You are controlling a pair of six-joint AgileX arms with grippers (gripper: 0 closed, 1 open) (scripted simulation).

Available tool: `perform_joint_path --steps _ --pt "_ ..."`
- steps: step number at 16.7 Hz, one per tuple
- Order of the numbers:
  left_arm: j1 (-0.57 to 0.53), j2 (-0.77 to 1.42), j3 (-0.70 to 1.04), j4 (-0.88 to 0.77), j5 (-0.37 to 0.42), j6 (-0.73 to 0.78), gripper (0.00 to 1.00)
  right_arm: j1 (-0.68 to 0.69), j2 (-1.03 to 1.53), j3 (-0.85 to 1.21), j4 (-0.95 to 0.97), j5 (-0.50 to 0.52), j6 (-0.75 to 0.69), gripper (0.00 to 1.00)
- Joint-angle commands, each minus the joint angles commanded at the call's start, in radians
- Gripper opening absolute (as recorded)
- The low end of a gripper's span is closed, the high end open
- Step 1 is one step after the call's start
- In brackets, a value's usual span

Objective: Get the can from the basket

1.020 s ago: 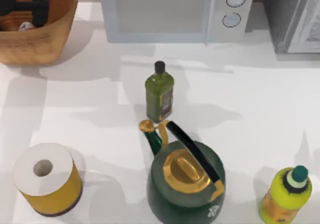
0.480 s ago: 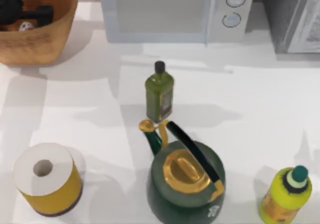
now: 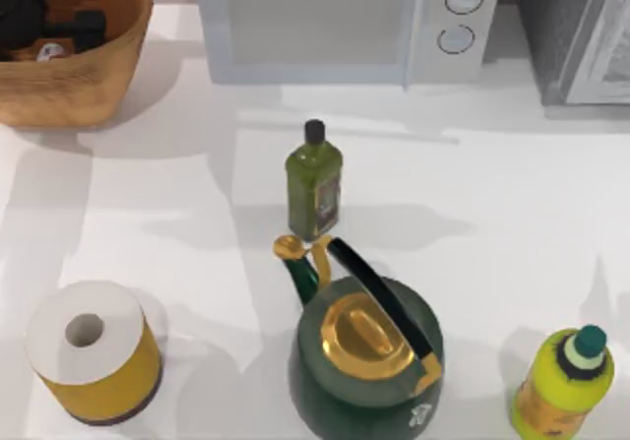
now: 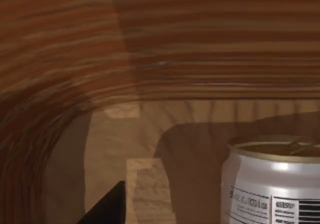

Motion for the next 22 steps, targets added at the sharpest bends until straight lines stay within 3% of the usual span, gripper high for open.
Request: perform_joint_path --steps 11,22 --pt "0.000 0.000 0.000 0.000 0.000 0.000 0.02 0.000 0.000 0.000 0.000 0.000 0.000 1.00" --pt "0.003 -0.034 0.008 0.003 -0.005 0.003 0.00 0.000 0.000 0.000 0.000 0.000 0.000 1.00"
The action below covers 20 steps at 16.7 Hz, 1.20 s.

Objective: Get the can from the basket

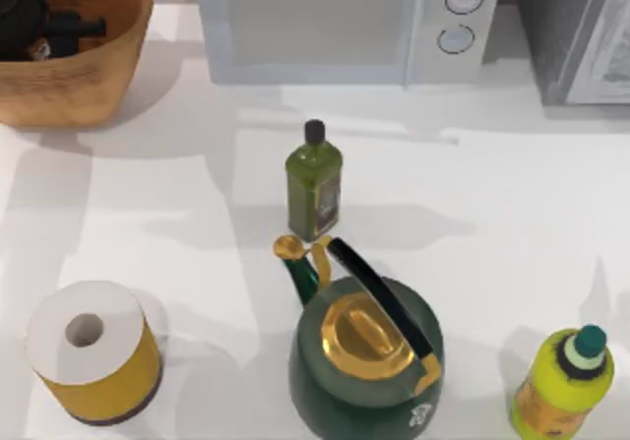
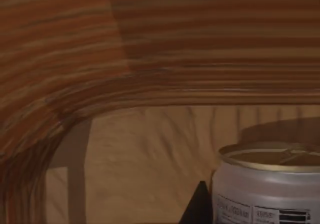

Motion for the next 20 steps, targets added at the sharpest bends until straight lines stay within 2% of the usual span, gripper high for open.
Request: perform_joint_path --steps 4,7,16,20 --pt "0.009 -0.103 -0.086 0.058 -0.008 -0.013 0.00 0.000 0.000 0.000 0.000 0.000 0.000 1.00" --pt "0.009 -0.258 -0.223 0.128 -0.018 -0.019 0.00 0.000 0.000 0.000 0.000 0.000 0.000 1.00" --pt "-0.005 -0.963 -0.874 0.368 -0.050 -0.022 0.00 0.000 0.000 0.000 0.000 0.000 0.000 1.00" --pt "-0.020 -1.197 -1.101 0.465 -0.053 -0.017 0.00 0.000 0.000 0.000 0.000 0.000 0.000 1.00"
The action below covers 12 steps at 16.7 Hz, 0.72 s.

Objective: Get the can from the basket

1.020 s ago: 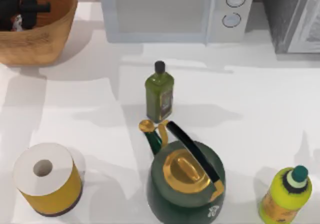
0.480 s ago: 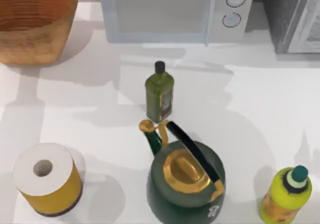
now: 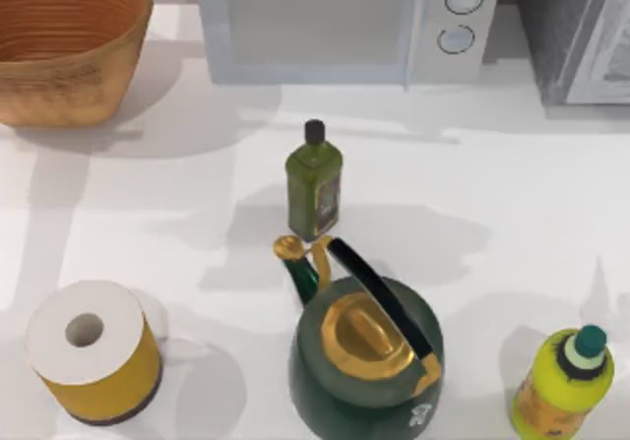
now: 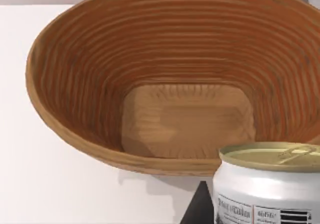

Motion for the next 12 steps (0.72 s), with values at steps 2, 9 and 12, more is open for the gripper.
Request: perform_joint_path --steps 2,9,12 --pt "-0.008 -0.106 -0.099 0.051 0.001 0.001 0.00 0.000 0.000 0.000 0.000 0.000 0.000 1.00" --pt "-0.026 -0.680 -0.633 0.218 0.003 -0.015 0.00 0.000 0.000 0.000 0.000 0.000 0.000 1.00" --pt "-0.032 -0.967 -0.894 0.320 0.002 -0.026 0.00 0.000 0.000 0.000 0.000 0.000 0.000 1.00"
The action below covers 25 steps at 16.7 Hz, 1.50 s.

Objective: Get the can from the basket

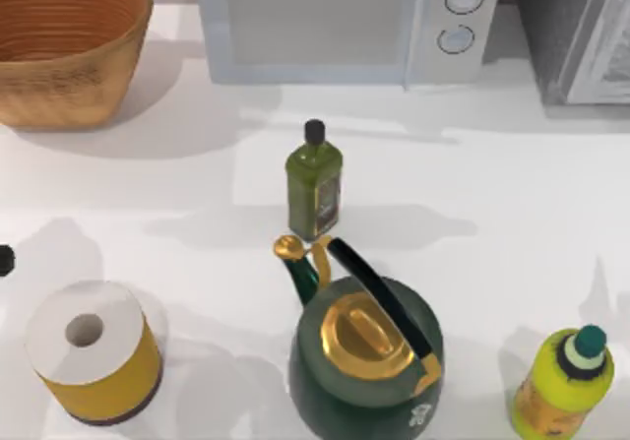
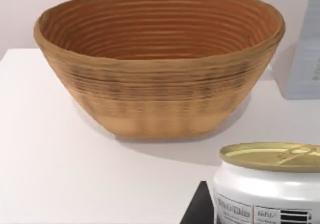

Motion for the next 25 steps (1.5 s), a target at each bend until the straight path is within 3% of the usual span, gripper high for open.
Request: perform_joint_path --steps 7,17,21,25 --pt "-0.003 -0.404 -0.356 0.204 -0.020 -0.025 0.00 0.000 0.000 0.000 0.000 0.000 0.000 1.00" --pt "0.002 -0.400 -0.367 0.233 -0.011 -0.024 0.00 0.000 0.000 0.000 0.000 0.000 0.000 1.00" --pt "0.012 -0.221 -0.286 0.322 0.087 -0.014 0.00 0.000 0.000 0.000 0.000 0.000 0.000 1.00" --pt "0.016 0.094 -0.146 0.476 0.270 0.001 0.00 0.000 0.000 0.000 0.000 0.000 0.000 1.00"
